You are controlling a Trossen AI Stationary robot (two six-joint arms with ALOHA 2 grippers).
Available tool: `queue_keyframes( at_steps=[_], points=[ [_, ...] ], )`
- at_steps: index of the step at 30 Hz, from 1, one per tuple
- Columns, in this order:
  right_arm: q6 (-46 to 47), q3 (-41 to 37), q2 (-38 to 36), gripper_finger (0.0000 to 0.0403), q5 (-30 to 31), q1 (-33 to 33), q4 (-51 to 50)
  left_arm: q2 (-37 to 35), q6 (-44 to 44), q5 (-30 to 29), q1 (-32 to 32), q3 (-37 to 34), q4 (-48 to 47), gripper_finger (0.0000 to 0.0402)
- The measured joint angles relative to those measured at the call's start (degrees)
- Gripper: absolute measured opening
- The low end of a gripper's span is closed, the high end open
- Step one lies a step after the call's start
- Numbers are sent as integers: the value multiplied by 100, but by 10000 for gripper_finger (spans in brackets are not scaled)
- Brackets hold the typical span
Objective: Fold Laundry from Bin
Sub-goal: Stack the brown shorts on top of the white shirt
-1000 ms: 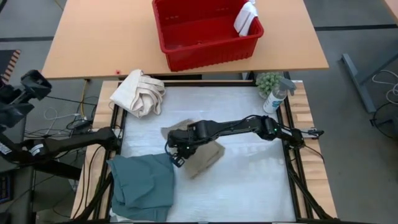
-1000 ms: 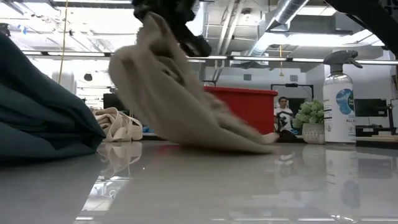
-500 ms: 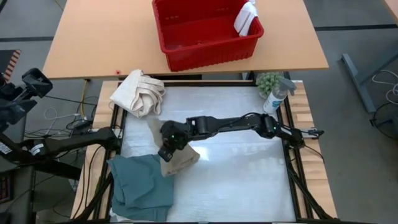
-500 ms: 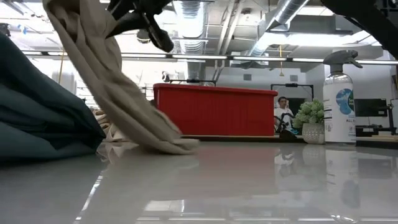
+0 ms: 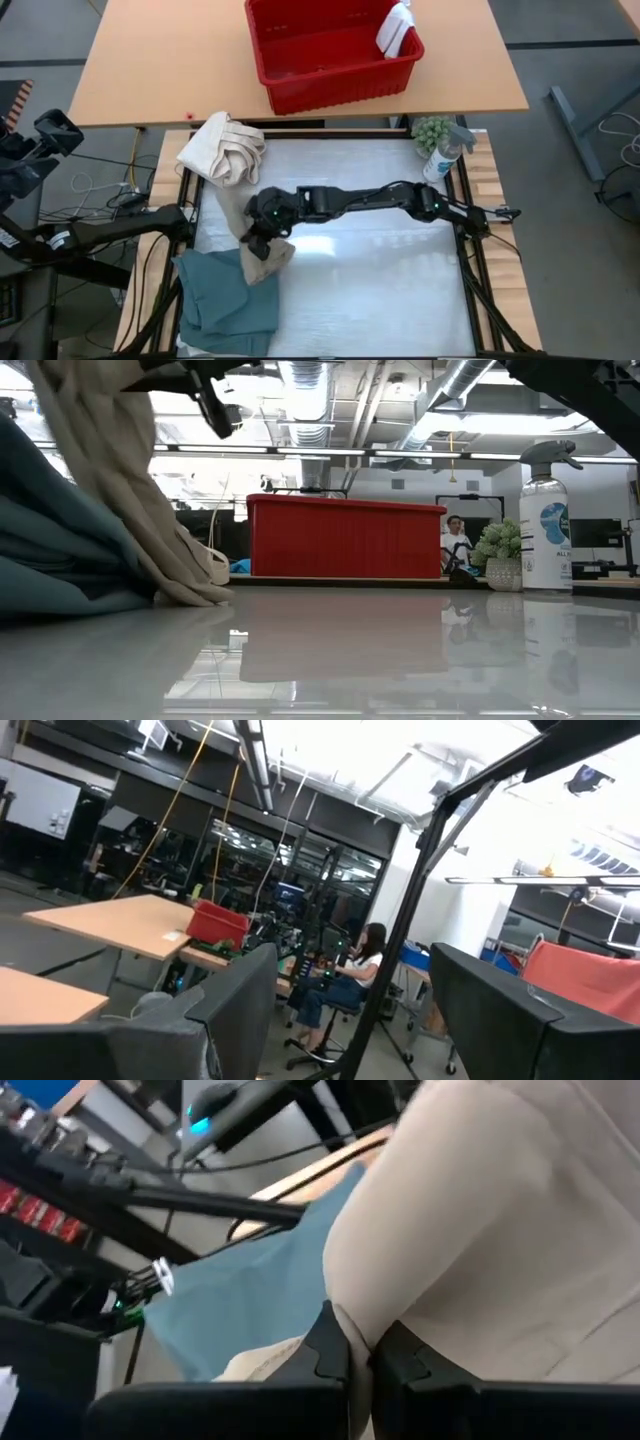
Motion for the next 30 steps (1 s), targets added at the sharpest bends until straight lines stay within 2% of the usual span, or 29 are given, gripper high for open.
queue_keyframes(
  at_steps=[9, 13, 18, 30],
  points=[
    [-510, 6, -23, 34, -15, 191, -430, 0, 5, -29, -2, 0, -133, 252],
    [-843, 6, -41, 34, -40, 193, -14, 0, 3, -28, 0, 0, -257, 252],
    [-1440, 6, -49, 34, -454, 134, 980, 0, -77, -28, 0, -2, -436, 252],
    [-1757, 17, 190, 34, -858, 550, 1076, 0, -163, -26, -2, 0, -438, 252]
  ],
)
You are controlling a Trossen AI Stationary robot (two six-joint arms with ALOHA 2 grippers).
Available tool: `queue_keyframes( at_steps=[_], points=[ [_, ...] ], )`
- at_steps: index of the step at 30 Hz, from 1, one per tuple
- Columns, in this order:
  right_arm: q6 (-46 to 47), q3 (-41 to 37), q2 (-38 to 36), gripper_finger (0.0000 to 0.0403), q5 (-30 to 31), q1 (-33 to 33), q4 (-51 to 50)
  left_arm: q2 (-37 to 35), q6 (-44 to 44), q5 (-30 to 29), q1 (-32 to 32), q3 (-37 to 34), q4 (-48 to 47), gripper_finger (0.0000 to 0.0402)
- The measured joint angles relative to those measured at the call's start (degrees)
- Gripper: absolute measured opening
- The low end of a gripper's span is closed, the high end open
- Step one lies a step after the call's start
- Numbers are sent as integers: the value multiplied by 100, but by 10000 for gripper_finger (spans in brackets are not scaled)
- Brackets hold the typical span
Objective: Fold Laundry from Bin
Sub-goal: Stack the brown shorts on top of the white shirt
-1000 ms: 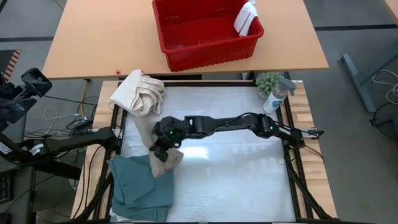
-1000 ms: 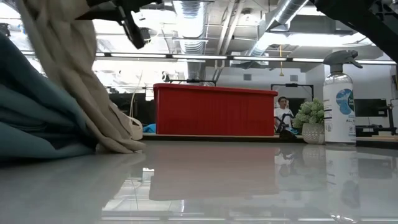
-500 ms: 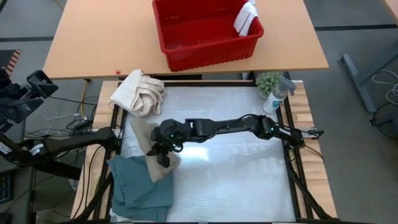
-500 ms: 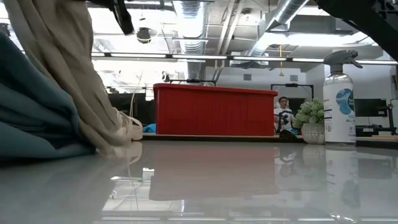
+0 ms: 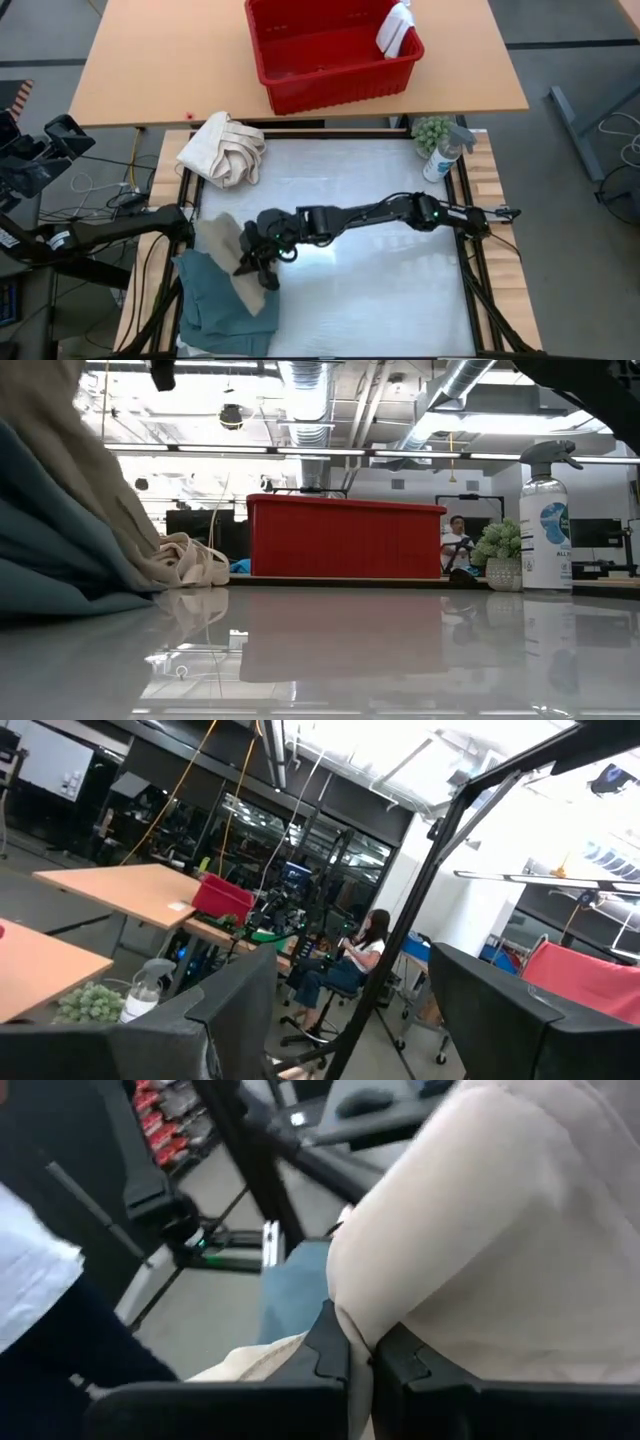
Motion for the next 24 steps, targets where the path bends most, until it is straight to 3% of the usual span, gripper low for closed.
queue_keyframes(
  at_steps=[8, 18, 24],
  points=[
    [-152, -14, 504, 34, -193, 315, 350, 0, 68, 42, 0, -2, -4, 252],
    [-153, -11, 588, 35, -641, 453, 503, 0, 206, 40, 2, -2, -17, 252],
    [-147, -11, 588, 124, -357, 586, 531, 0, 373, 40, 2, -1, -57, 252]
  ],
)
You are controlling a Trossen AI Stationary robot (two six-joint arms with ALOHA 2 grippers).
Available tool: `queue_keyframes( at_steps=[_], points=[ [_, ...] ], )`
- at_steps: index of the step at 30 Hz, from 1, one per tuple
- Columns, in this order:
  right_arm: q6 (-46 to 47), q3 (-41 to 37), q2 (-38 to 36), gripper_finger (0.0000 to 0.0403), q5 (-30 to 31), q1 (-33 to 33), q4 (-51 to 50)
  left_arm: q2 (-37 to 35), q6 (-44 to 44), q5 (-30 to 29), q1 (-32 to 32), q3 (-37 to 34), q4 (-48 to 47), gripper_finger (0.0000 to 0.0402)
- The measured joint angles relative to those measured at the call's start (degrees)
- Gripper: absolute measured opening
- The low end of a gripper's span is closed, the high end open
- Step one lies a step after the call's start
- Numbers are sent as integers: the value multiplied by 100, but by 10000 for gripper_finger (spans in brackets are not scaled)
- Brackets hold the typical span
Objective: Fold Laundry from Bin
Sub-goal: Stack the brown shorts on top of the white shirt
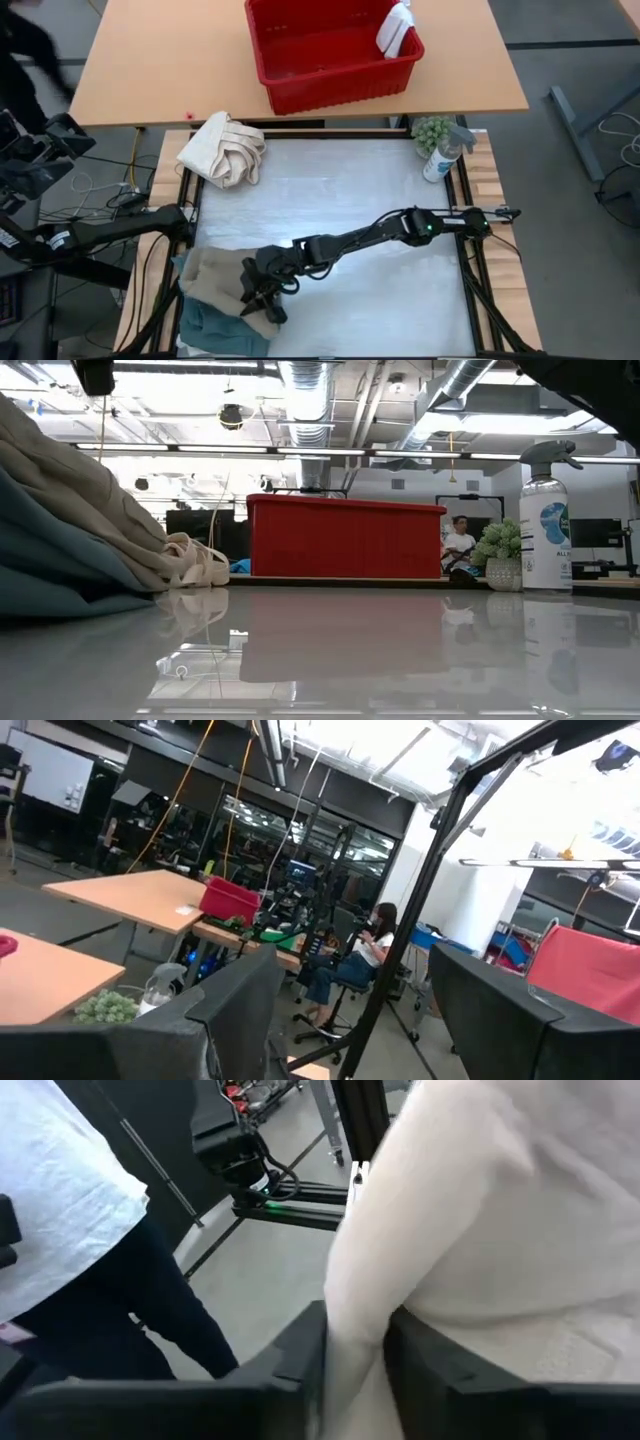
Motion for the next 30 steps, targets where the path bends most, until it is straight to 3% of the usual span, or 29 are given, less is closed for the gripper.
queue_keyframes(
  at_steps=[5, 9, 12, 16, 19, 21, 27, 30],
  points=[
    [-132, 0, -2, 188, 186, 135, 50, 0, 220, 0, 0, -1, -304, 252],
    [-152, 0, -17, 216, 457, 239, 217, -2, 280, -14, 0, 1, -585, 252],
    [-200, 0, -187, 222, 964, 295, 348, -2, 551, 103, 0, 1, -1148, 252],
    [-196, 10, -781, 215, 1589, 238, 34, 14, 1361, 140, 229, -93, -2682, 249],
    [-162, 0, -1308, 203, 1901, 200, -272, 42, 2020, -136, 575, -324, -3640, 246],
    [-251, 0, -1692, 193, 2033, 208, -360, 15, 2499, -345, 809, -556, -3729, 245],
    [-1202, 20, -2938, 159, 2668, 419, -697, 83, 3196, 179, 1218, -1372, -3784, 240],
    [-1381, 20, -3454, 147, 3184, 561, -1283, 600, 3590, 1551, 1195, -1764, -3649, 228]
  ],
)
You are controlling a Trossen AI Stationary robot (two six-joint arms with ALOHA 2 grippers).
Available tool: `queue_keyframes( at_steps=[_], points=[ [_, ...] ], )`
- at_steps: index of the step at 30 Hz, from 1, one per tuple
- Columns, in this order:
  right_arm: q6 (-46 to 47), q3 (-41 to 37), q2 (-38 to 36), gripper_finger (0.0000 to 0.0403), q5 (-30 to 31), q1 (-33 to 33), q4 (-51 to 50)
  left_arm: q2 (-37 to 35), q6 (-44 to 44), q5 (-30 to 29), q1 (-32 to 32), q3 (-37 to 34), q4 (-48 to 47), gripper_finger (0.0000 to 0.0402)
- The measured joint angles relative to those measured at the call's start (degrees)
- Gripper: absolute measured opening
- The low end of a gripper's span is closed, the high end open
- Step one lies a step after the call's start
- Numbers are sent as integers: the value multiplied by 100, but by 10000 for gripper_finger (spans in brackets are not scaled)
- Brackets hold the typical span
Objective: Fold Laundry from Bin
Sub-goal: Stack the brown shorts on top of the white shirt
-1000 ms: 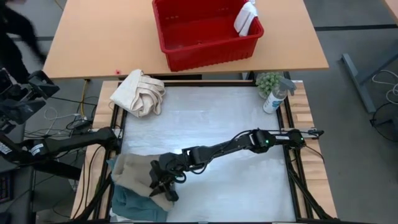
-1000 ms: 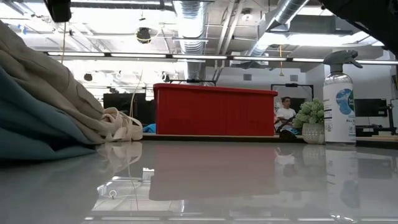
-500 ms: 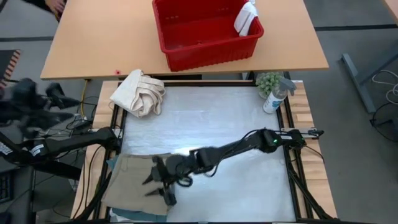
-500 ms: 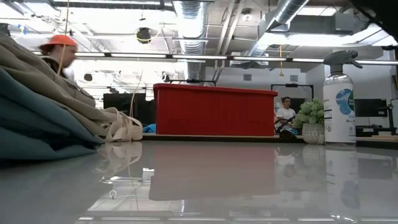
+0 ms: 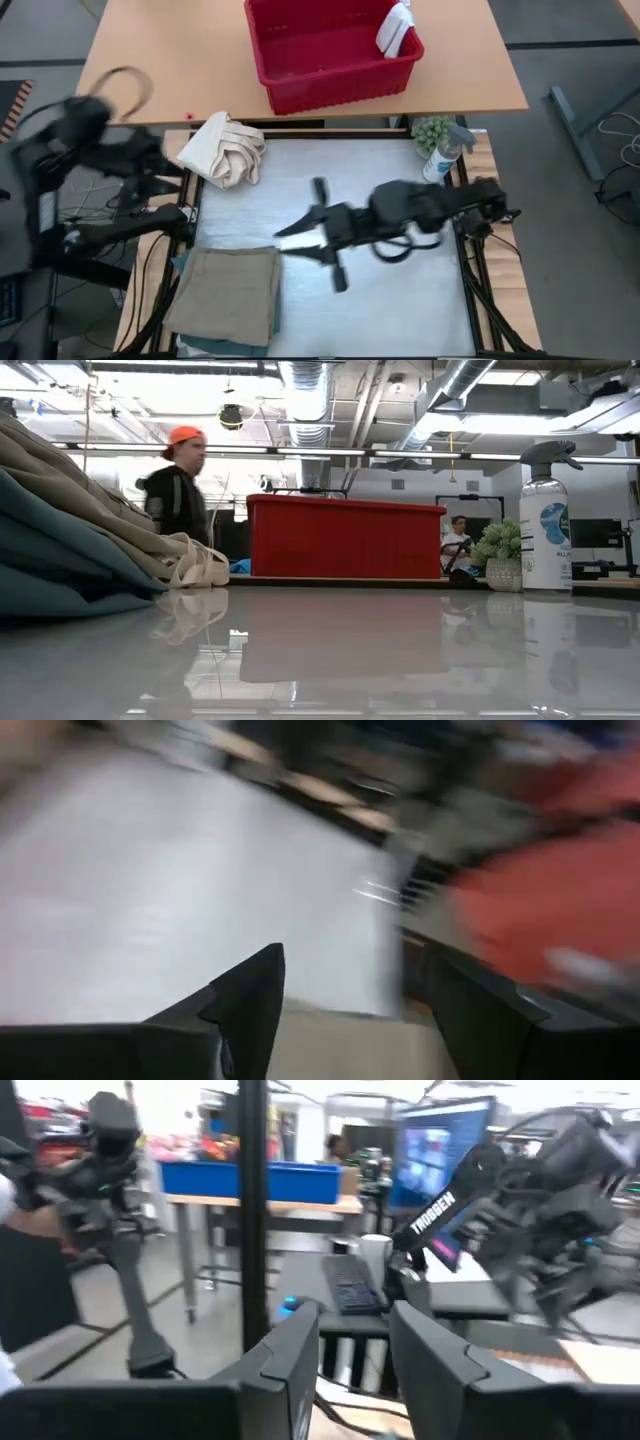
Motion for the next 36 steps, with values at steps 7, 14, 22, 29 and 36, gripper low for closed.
queue_keyframes(
  at_steps=[7, 14, 22, 29, 36],
  points=[
    [358, -9, -890, 130, 775, 529, -1346, 747, 219, 223, -1082, -206, -76, 195],
    [326, -23, -1327, 115, 1605, 1231, -2090, 627, -704, -1336, -2478, -194, 482, 141],
    [-316, -11, -2042, 107, 3139, 1898, -2392, 1850, -1378, 34, -3714, -206, 2780, 34],
    [-97, -13, -2347, 107, 3654, 2242, -3041, 2542, -866, -1877, -5627, -201, 2584, 1],
    [92, -13, -2539, 107, 3950, 2597, -3698, 2683, -1129, -4559, -7755, -287, 3328, 0]
  ],
)
